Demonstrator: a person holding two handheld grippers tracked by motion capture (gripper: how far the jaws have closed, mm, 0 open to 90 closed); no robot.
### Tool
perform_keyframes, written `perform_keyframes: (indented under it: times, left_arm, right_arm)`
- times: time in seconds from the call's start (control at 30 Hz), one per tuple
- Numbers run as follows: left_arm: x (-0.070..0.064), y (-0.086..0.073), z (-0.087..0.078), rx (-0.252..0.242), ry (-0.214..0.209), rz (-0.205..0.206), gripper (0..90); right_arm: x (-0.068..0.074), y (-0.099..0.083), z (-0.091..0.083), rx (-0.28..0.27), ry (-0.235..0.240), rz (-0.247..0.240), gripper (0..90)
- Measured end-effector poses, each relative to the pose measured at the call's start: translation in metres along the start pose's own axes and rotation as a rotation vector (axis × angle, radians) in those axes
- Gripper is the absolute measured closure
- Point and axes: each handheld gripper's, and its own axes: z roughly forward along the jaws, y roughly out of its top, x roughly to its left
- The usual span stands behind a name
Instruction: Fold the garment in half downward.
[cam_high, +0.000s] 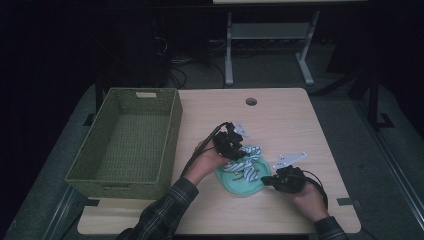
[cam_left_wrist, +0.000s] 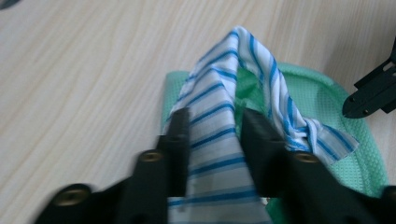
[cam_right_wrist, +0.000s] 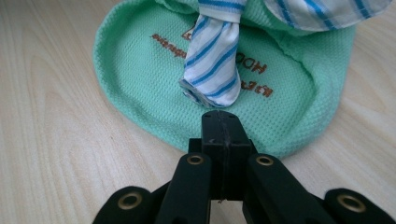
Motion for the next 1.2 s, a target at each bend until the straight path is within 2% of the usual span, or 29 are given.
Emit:
perform_keyframes:
  times: [0.07,0.1,0.23,0.4,0.63,0.73,0.83,0.9,1.07,1.2]
  left_arm:
    - [0.001,0.0,-0.001,-0.001,-0.012,-0.009,86.4]
    - [0.002,0.0,-0.003,-0.006,-0.008,-0.008,87.3]
    - [0.004,0.0,-0.011,-0.032,0.016,-0.019,87.9]
    - [0.012,0.001,-0.03,-0.06,0.041,-0.025,87.8]
    - [0.013,0.006,-0.048,-0.09,0.075,-0.013,87.8]
    - [0.006,0.007,-0.047,-0.089,0.077,0.01,87.7]
    - [-0.006,0.007,-0.042,-0.08,0.073,0.044,87.6]
    - [-0.013,0.008,-0.039,-0.078,0.066,0.053,87.5]
    - [-0.029,0.01,-0.034,-0.072,0.036,0.087,87.4]
    - [-0.041,0.01,-0.028,-0.069,0.003,0.103,87.3]
  right_arm:
    - [0.0,0.0,0.0,0.001,0.0,-0.002,89.8]
    - [0.0,0.0,0.0,0.001,-0.001,-0.006,89.8]
    - [0.002,0.0,0.001,0.0,0.001,-0.01,89.8]
    - [0.006,0.001,0.003,0.014,0.015,-0.013,89.8]
    - [0.006,0.001,0.006,0.02,0.018,-0.015,89.8]
    - [0.006,0.001,0.006,0.02,0.016,-0.017,89.8]
    - [0.006,0.001,0.006,0.02,0.015,-0.024,89.8]
    - [0.007,0.001,0.004,0.016,0.015,-0.017,89.8]
    - [0.009,0.001,-0.005,-0.004,0.013,-0.011,89.8]
    - [0.008,-0.002,-0.006,0.004,0.01,-0.018,89.8]
